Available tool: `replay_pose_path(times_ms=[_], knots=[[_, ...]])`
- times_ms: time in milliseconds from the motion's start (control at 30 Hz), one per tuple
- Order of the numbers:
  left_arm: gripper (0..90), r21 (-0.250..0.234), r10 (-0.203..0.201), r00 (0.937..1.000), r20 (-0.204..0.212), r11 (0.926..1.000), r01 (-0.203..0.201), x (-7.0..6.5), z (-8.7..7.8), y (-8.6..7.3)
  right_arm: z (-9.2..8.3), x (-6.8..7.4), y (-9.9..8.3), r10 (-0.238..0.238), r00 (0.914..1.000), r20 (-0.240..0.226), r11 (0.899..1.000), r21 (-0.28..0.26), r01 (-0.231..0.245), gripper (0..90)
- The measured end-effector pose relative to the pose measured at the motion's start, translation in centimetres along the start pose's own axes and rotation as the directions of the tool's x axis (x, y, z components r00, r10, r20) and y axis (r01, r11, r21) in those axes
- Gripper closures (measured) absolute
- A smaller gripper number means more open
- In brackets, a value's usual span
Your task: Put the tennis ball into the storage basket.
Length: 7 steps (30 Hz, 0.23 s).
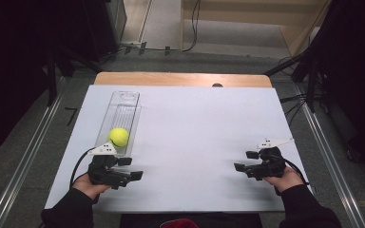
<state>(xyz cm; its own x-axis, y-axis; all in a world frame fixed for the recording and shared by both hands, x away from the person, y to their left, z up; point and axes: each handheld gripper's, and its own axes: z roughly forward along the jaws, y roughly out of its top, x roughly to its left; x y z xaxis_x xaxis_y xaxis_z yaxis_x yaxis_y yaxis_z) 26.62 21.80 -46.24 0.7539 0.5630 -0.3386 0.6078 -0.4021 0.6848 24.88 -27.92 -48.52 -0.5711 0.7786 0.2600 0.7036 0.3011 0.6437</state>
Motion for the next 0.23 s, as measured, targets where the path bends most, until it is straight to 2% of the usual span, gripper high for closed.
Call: replay_pose_path(times_ms=[233], knots=[[22.2, 0.001, -0.001, 1.0000, -0.004, 1.0000, 0.001, -0.03, 0.04, 0.00, 0.03, -0.07, 0.00, -0.001, 1.0000, -0.004, 1.000, 0.004, 0.001, 21.5]])
